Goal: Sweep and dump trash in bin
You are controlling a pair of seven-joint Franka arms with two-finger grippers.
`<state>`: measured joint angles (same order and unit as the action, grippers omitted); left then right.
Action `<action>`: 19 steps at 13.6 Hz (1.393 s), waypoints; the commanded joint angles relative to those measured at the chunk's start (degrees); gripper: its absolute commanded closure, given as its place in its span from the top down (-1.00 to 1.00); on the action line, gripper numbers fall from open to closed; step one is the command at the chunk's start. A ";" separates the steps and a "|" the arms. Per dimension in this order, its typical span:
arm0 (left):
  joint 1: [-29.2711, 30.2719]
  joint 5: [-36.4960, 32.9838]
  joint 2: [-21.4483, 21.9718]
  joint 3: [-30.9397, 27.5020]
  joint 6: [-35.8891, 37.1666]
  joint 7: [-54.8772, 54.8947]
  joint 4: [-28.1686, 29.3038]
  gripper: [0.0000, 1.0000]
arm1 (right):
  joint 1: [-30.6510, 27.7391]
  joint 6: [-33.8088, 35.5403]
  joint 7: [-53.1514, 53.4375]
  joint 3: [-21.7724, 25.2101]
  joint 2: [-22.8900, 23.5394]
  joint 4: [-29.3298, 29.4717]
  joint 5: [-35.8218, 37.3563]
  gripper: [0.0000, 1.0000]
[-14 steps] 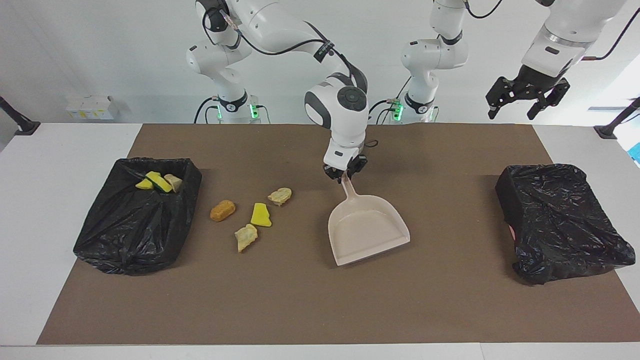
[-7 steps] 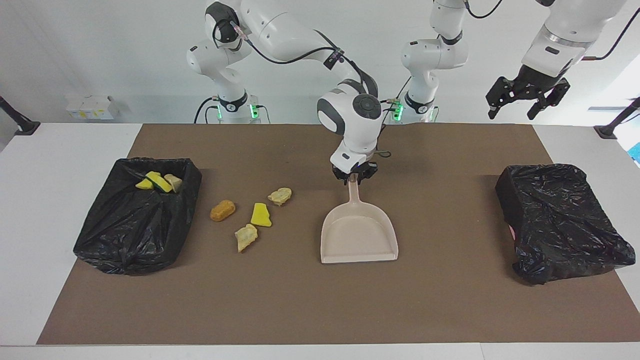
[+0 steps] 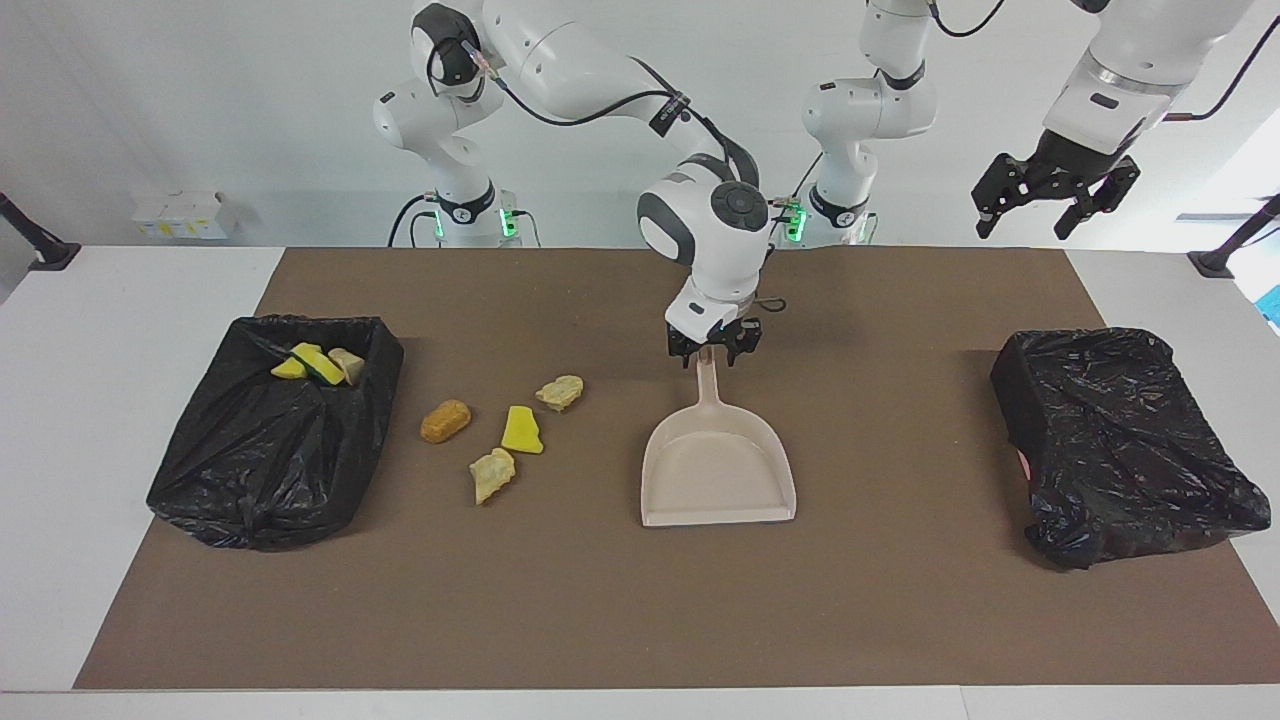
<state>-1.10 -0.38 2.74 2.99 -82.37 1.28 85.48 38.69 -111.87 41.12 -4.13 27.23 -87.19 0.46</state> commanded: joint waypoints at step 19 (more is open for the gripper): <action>2.94 0.64 0.78 -1.75 0.21 0.74 -0.67 1.00 | 22.31 -13.63 26.20 -2.46 -24.41 -39.73 -14.60 1.00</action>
<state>-0.47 -0.46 2.83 2.16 -82.32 1.25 85.43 60.71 -123.45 65.74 -6.84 4.61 -124.89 -12.33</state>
